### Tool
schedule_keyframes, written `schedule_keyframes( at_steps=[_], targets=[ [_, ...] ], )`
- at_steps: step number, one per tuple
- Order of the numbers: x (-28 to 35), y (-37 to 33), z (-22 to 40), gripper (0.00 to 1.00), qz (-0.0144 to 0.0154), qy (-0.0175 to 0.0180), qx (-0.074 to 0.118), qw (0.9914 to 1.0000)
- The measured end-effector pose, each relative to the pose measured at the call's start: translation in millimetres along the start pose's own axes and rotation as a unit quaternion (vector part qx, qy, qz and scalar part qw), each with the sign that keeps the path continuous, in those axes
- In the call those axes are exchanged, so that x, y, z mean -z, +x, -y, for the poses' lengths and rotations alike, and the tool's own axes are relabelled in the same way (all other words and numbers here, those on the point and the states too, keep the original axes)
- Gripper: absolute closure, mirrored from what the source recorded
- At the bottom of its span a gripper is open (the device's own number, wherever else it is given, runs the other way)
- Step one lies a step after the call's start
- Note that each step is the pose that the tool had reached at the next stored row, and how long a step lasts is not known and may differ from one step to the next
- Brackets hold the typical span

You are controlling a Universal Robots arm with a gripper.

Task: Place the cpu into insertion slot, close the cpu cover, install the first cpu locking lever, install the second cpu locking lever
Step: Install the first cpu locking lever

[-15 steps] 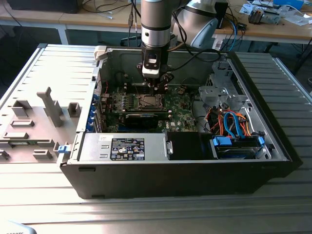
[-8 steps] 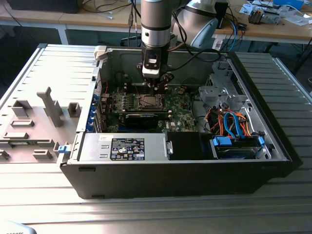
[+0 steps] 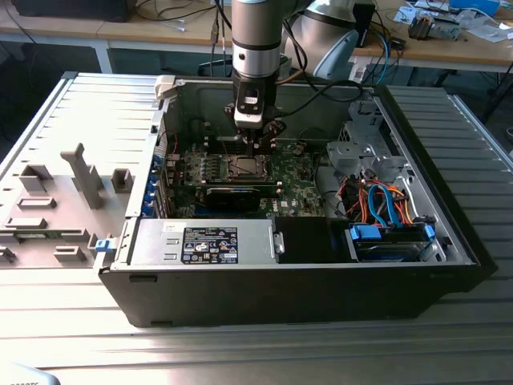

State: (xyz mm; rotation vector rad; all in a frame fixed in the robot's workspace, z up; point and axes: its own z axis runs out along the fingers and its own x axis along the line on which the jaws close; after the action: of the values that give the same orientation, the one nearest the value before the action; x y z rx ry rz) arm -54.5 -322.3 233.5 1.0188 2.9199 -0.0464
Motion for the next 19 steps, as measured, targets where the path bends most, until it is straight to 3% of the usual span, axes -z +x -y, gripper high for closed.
schedule_keyframes(
  at_steps=[19],
  targets=[
    [0.0, 0.0, 0.0, 0.89, 0.0, -0.0005, 0.007, 0.99998]
  ],
)
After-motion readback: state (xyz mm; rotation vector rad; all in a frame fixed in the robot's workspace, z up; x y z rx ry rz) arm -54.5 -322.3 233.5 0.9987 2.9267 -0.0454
